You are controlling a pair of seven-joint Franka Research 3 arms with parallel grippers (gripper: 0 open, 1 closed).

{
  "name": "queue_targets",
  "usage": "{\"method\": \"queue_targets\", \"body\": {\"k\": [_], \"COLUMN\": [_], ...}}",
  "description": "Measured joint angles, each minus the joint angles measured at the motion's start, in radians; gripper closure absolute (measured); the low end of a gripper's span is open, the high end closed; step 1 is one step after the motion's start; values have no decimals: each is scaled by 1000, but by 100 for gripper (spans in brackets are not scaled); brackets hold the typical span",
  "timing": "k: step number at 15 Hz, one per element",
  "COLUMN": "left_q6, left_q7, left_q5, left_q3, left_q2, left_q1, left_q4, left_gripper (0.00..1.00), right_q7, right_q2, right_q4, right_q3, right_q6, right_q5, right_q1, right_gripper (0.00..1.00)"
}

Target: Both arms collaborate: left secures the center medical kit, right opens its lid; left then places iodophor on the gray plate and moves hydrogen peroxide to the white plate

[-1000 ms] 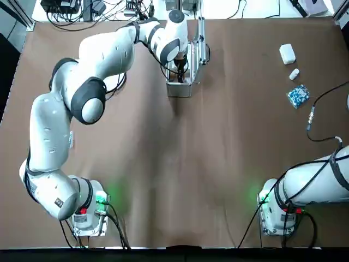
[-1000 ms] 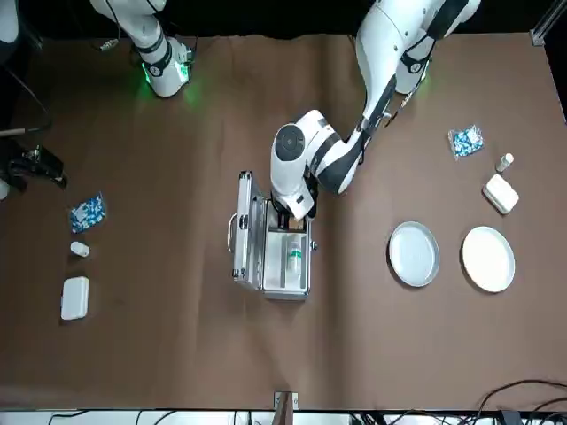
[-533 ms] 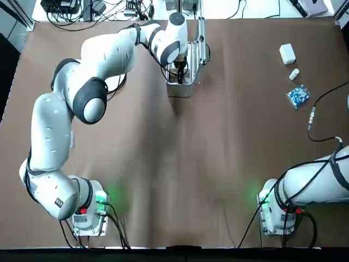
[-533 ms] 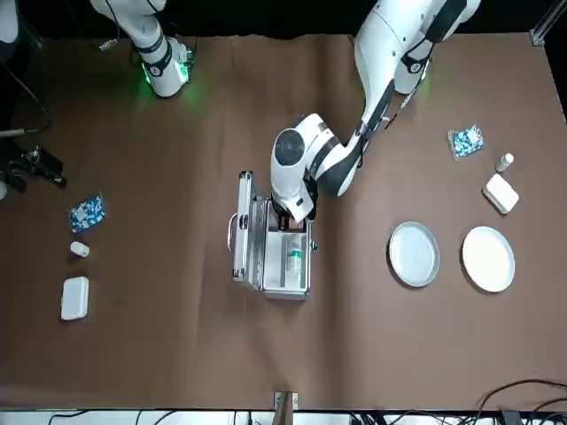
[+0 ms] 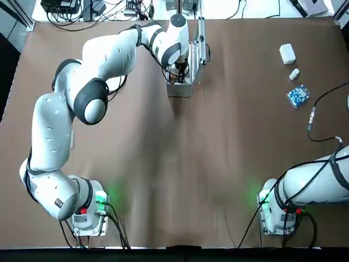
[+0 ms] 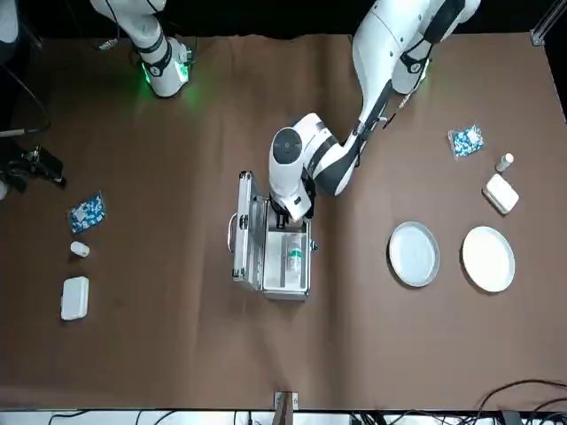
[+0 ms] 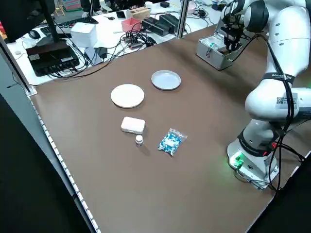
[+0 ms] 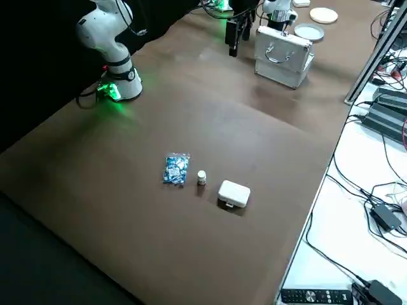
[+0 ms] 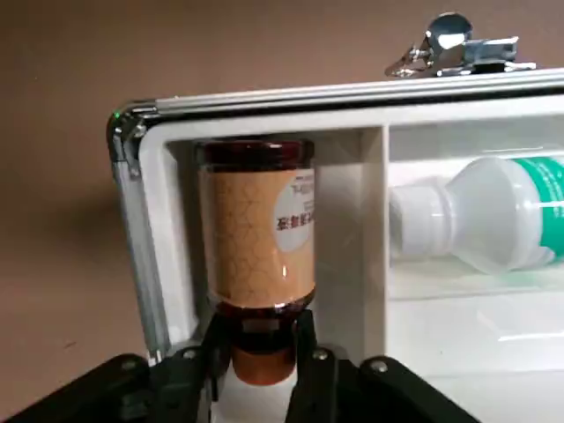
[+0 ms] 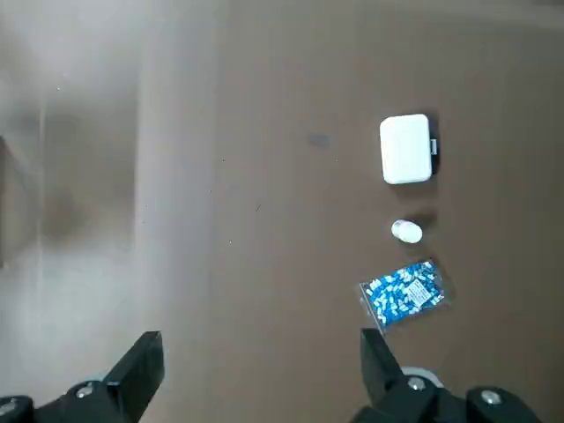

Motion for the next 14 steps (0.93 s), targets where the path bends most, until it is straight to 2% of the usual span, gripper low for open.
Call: {"method": "queue_targets", "body": {"k": [14], "left_q6": [8], "left_q7": [-17], "left_q5": [-15], "left_q3": [-2], "left_q2": [-18], "left_q1": [26], "left_q4": [40], "left_gripper": [67], "right_q7": [0], "right_q2": [0], "right_q4": [0], "right_q3": [0], "right_q6": [0], "right_q5": [0], "right_q1": [0], "right_gripper": [1]}}
